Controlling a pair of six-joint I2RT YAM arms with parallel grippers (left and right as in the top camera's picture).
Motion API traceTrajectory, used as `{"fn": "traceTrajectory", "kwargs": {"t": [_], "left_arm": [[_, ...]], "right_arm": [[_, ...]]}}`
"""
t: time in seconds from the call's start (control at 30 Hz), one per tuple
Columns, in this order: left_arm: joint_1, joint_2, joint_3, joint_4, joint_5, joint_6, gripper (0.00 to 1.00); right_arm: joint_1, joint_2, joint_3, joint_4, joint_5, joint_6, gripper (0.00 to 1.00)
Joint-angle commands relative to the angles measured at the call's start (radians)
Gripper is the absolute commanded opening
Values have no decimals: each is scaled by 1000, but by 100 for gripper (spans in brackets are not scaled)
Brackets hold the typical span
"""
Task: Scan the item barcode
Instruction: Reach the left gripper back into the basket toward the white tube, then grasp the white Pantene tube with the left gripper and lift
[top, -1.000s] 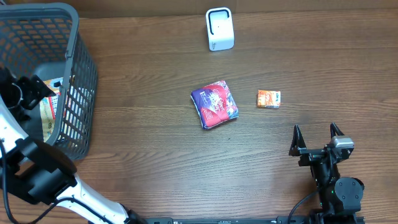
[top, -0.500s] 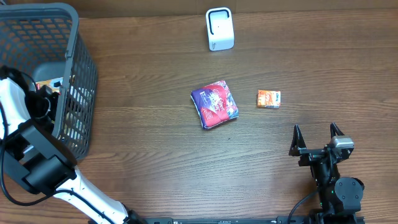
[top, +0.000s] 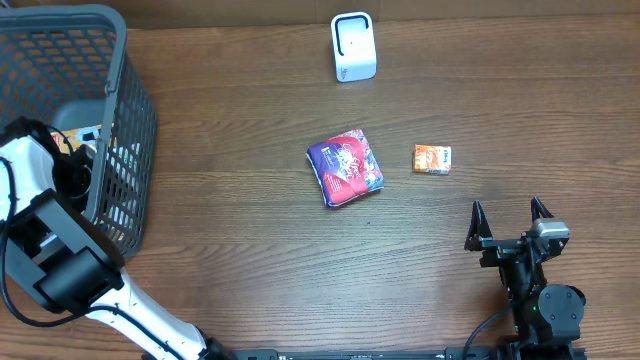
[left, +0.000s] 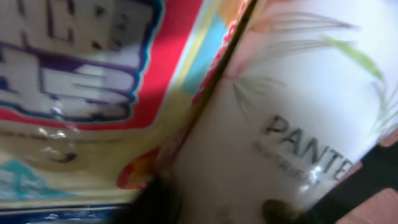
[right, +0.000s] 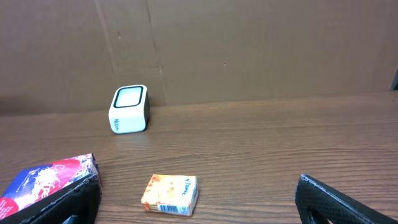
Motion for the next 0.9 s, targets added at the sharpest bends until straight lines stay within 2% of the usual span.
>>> {"fn": "traceTrajectory", "kwargs": {"t": [0.0, 0.13, 0.37, 0.6, 0.87], "left_arm": [[3, 11, 12, -29, -33, -13, 5], [2, 11, 127, -113, -30, -19, 4], [2, 9, 566, -362, 1, -34, 4], [2, -26, 932, -491, 91, -34, 4], [-16, -234, 1006, -491, 249, -32, 4]], "right_arm": [[-1, -7, -10, 6, 10, -3, 100], [-1, -7, -10, 6, 10, -3, 100], [-1, -7, -10, 6, 10, -3, 100], [-1, -7, -10, 6, 10, -3, 100], [-1, -7, -10, 6, 10, -3, 100]]}}
